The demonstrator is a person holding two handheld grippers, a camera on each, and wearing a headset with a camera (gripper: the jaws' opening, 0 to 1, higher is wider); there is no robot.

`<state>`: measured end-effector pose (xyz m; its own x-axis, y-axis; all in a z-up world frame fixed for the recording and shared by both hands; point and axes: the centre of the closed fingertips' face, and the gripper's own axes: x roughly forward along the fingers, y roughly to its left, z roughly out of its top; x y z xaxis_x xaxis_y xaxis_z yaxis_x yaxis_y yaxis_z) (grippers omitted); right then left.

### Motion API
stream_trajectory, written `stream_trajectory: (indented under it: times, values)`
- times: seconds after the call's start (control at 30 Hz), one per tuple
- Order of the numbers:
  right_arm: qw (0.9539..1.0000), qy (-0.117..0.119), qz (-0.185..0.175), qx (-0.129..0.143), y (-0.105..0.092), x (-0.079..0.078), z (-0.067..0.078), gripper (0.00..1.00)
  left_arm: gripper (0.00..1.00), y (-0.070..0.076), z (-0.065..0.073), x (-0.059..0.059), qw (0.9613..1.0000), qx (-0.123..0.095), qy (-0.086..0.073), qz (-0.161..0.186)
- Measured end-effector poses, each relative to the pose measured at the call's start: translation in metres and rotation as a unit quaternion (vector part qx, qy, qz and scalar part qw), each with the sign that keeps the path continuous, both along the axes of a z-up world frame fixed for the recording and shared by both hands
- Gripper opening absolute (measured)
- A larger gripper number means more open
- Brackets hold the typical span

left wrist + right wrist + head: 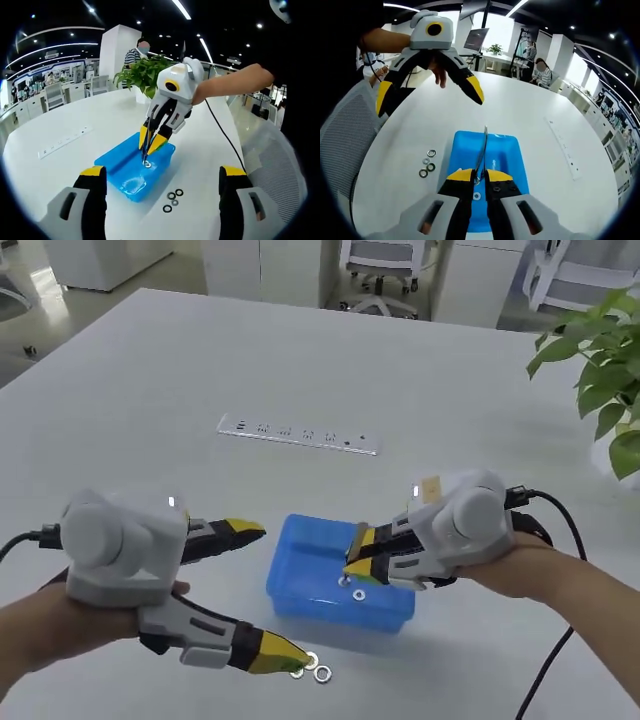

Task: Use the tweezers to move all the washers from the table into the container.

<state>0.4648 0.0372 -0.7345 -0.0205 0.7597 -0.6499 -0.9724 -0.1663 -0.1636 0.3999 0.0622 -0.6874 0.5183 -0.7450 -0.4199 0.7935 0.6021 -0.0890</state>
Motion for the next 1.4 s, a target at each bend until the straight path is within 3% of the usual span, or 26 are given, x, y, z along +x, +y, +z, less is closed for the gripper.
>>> stream_trajectory:
  times: [0.2,0.4,0.57,0.7,1.0,1.17,1.4]
  values:
    - [1.0,0.006,0.004,-0.005,0.002,0.001,-0.008,0.09,0.98,0.0,0.0,0.006,1.0,-0.002,0.0,0.0]
    - [0.9999,0.01,0.007,-0.011,0.002,0.002,-0.016,0.09,0.9,-0.004,0.0,0.01,1.0,-0.004,0.001,-0.003]
    - [0.9998,0.011,0.01,-0.015,0.001,0.004,-0.022,0.09,0.79,-0.006,0.0,0.014,1.0,-0.001,-0.004,-0.008]
    - [0.9997,0.012,0.013,-0.017,0.001,0.004,-0.025,0.09,0.66,-0.006,0.0,0.02,0.9999,0.007,-0.011,-0.011]
    - [0.9995,0.016,0.018,-0.02,0.004,0.003,-0.032,0.09,0.39,-0.009,-0.005,0.038,0.9986,0.039,-0.022,-0.028]
    - [0.9995,0.016,0.021,-0.02,0.004,0.003,-0.032,0.09,0.29,-0.013,-0.006,0.048,0.9976,0.049,-0.03,-0.039]
    - [0.9993,0.011,0.027,-0.022,0.004,0.002,-0.032,0.1,0.23,-0.022,-0.004,0.062,0.9958,0.056,-0.041,-0.061]
